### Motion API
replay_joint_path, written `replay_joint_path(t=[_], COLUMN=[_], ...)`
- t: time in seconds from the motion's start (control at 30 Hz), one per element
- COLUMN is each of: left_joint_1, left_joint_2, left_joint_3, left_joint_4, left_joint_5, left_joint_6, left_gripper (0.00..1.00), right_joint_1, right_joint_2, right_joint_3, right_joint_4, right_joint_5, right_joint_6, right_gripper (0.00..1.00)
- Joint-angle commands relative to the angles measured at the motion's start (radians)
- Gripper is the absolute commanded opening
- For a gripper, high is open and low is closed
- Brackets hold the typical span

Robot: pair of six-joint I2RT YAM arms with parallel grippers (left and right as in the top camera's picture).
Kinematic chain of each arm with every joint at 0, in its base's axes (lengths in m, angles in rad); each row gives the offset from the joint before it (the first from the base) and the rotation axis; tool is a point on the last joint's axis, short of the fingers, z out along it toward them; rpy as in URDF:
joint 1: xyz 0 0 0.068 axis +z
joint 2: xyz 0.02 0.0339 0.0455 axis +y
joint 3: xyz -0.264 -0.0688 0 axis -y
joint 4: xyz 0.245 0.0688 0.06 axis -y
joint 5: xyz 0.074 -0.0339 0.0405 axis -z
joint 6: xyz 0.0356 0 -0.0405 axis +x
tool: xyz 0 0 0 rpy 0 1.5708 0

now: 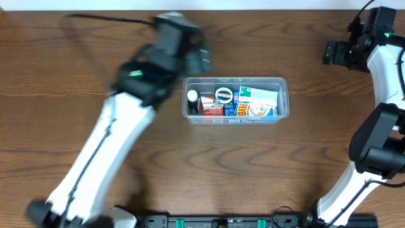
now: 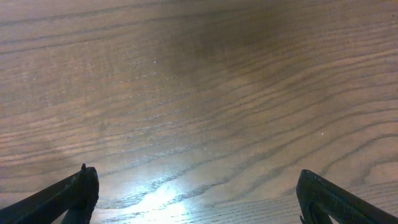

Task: Pack container

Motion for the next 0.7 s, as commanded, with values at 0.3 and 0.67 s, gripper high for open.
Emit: replay_joint_path(t=[0.3, 0.67], left_joint_1=[0.267, 0.278], left_joint_2=[-0.103, -0.098], left_joint_3=[0.016, 0.016], left_joint_4=[-0.199, -0.249], left_joint_5=[-0.135, -0.134], left_joint_6=[0.025, 0.025], left_gripper=[0.98, 0.98], right_joint_1=[-0.004, 0.002], right_joint_2=[-0.001, -0.038], right_joint_3=[0.006, 0.007], right_joint_4=[0.000, 0.011], right_joint_5=[0.003, -0.333], right_joint_6=[0.006, 0.009], right_gripper=[0.99, 0.99])
